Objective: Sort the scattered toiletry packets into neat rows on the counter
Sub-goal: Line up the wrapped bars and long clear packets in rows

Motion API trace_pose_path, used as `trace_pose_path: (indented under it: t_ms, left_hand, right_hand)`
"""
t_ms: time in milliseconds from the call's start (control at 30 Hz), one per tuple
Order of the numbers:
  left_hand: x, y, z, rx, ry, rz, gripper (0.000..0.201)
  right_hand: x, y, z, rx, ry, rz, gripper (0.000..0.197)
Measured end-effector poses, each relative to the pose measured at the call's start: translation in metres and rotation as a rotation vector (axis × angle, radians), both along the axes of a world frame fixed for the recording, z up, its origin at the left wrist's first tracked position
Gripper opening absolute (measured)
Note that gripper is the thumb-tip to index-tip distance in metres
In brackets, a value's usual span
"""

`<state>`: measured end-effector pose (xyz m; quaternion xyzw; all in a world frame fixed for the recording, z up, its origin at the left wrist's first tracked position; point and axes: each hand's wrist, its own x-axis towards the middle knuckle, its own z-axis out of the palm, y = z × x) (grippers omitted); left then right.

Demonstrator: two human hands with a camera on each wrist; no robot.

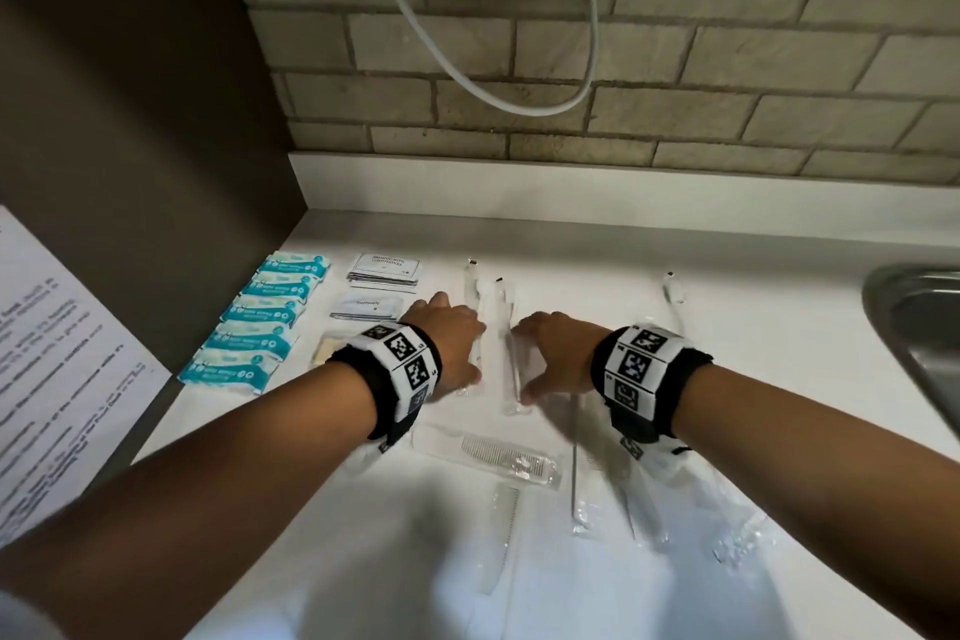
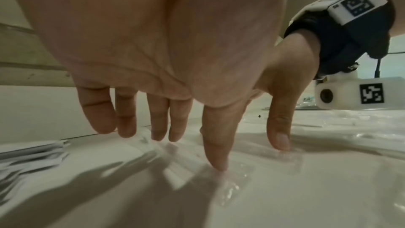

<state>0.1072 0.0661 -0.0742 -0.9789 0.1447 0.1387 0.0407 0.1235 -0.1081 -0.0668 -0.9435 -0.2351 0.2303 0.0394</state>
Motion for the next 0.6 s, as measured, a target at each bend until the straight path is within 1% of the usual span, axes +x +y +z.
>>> trace_pose_path:
  t_ms: [67,233,300,400,600]
  left_hand:
    - [-0.004,0.001,0.0,0.064,0.017,-0.01,0.059]
    - [-0.009,0.01,0.003,0.137,0.031,-0.052,0.059]
    - [-0.011,0.016,0.004,0.155,0.036,-0.055,0.058]
    - [-0.014,0.025,0.006,0.165,0.043,-0.055,0.058]
    - [-0.015,0.036,0.01,0.107,0.049,-0.002,0.065]
  right_hand:
    - [-0.006,0.003,-0.003,-0.005,0.0,-0.019,0.08]
    - [-0.012,0.018,-0.005,0.019,-0.001,-0.046,0.072]
    - [-0.013,0.024,-0.005,0.019,-0.019,-0.051,0.075]
    - [-0.014,0.034,-0.005,0.008,-0.046,-0.038,0.081]
    - [-0.014,0.048,-0.002,0.006,-0.023,-0.042,0.078]
